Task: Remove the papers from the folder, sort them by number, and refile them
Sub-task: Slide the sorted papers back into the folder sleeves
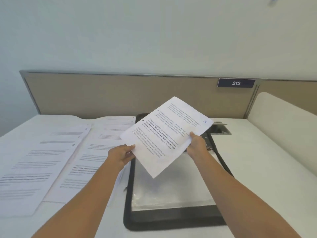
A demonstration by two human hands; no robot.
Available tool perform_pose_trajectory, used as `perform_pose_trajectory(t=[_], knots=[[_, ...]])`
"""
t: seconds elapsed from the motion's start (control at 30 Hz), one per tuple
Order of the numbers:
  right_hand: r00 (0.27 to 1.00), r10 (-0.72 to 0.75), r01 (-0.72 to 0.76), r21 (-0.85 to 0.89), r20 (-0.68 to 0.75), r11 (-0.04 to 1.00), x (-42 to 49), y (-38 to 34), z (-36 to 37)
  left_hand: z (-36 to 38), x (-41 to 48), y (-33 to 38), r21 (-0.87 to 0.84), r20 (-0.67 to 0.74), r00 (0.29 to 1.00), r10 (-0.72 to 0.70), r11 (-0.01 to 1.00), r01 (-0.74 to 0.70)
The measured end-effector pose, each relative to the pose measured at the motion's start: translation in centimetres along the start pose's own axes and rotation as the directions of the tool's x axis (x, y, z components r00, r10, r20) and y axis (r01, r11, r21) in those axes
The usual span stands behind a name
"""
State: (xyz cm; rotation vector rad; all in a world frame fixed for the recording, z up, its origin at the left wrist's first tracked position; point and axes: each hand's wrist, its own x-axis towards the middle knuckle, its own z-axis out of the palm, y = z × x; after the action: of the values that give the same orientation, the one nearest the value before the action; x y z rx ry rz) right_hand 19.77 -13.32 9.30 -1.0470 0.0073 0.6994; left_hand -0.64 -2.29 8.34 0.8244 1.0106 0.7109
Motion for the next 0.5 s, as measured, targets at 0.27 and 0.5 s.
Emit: perform_pose_trajectory(t=[0.27, 0.5], knots=[[0.997, -0.073, 0.078, -0.192, 0.031, 0.978, 0.9, -2.0, -10.6, 5.6, -2.5, -6.8, 0.183, -0.026, 1.000, 0.016, 0.983, -0.011], [0.837, -0.545, 0.275, -0.829, -0.043, 0.486, 1.0, -3.7, -15.8, 7.6, -2.6, -8.9, 0.321, -0.011, 0.999, 0.043, 0.947, -0.037]])
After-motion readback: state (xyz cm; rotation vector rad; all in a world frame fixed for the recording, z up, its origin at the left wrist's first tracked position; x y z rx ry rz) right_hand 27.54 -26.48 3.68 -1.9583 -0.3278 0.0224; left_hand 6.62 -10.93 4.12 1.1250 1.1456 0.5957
